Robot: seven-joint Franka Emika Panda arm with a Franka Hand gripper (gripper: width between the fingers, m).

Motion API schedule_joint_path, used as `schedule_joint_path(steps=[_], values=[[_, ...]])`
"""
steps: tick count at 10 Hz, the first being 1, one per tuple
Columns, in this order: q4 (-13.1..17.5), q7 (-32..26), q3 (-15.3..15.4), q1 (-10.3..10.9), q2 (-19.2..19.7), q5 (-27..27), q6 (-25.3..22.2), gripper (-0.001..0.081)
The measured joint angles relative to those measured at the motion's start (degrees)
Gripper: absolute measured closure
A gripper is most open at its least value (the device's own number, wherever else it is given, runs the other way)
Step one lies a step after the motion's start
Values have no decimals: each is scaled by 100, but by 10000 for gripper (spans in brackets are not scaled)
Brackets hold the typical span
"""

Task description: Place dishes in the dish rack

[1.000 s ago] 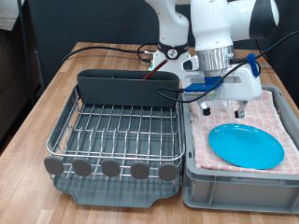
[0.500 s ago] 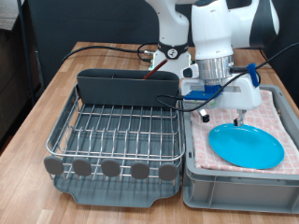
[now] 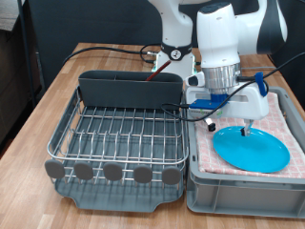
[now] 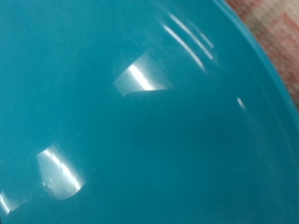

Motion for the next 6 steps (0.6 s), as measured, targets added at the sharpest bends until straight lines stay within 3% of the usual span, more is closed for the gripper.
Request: schedule_joint_path(steps=[6], values=[[290,-288,248,-178,260,246,145,4]])
